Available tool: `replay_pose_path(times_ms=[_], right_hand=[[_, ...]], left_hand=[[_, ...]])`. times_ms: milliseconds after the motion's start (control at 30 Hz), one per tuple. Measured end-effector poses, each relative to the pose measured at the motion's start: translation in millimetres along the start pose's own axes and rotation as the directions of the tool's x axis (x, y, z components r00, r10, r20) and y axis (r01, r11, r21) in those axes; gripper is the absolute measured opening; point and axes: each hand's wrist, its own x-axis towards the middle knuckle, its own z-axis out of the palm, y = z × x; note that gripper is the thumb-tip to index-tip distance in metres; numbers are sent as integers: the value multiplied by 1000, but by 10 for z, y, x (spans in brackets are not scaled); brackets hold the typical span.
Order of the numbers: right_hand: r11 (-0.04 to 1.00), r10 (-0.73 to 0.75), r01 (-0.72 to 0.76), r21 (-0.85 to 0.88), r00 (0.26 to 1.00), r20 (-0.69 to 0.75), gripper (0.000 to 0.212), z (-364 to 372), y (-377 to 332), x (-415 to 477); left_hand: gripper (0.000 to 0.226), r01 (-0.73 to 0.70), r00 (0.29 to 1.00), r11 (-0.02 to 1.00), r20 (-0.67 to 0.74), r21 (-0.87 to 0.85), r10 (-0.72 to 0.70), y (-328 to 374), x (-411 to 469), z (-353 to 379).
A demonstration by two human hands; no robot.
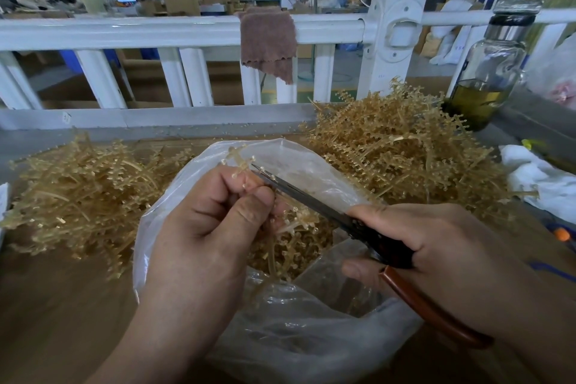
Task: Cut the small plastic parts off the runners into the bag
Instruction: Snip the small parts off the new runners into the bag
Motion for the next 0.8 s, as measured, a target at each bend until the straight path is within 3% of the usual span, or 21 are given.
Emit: replay_pose_path(times_ms=[800], right_hand=[[1000,-19,19,-21,999,-27,46,-2,14,-4]], left_hand=[[17,34,999,999,-38,-23,-35,-30,-10,13]])
